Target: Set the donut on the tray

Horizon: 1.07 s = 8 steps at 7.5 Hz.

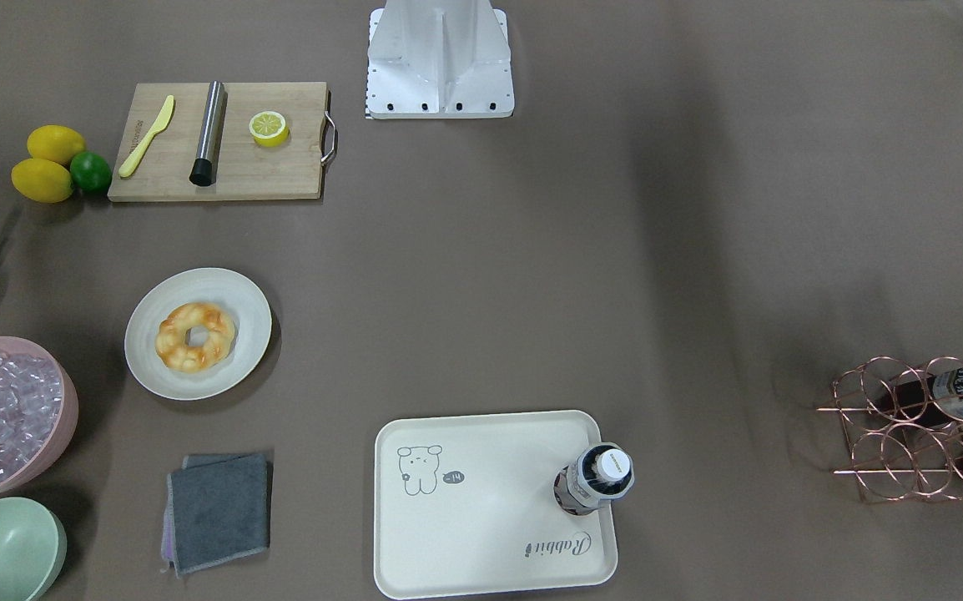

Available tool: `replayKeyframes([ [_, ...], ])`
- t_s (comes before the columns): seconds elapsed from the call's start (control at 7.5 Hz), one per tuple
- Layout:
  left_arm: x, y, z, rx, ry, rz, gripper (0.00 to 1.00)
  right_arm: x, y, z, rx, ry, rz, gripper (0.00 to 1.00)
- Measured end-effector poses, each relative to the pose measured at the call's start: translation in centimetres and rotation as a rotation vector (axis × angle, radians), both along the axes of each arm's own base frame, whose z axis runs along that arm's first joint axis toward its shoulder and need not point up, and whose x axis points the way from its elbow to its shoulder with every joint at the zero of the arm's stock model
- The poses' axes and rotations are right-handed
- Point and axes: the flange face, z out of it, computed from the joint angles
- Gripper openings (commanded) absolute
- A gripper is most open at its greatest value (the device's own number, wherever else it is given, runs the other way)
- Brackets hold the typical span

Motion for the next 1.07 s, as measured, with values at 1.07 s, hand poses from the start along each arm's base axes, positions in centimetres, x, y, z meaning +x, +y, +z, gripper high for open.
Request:
replayKeyframes([
  [1.07, 0.2, -0.5, 0.0, 0.002, -0.001, 0.005, 0.98, -19.0, 2.7, -0.7, -0.048, -0.003, 0.196, 0.72],
])
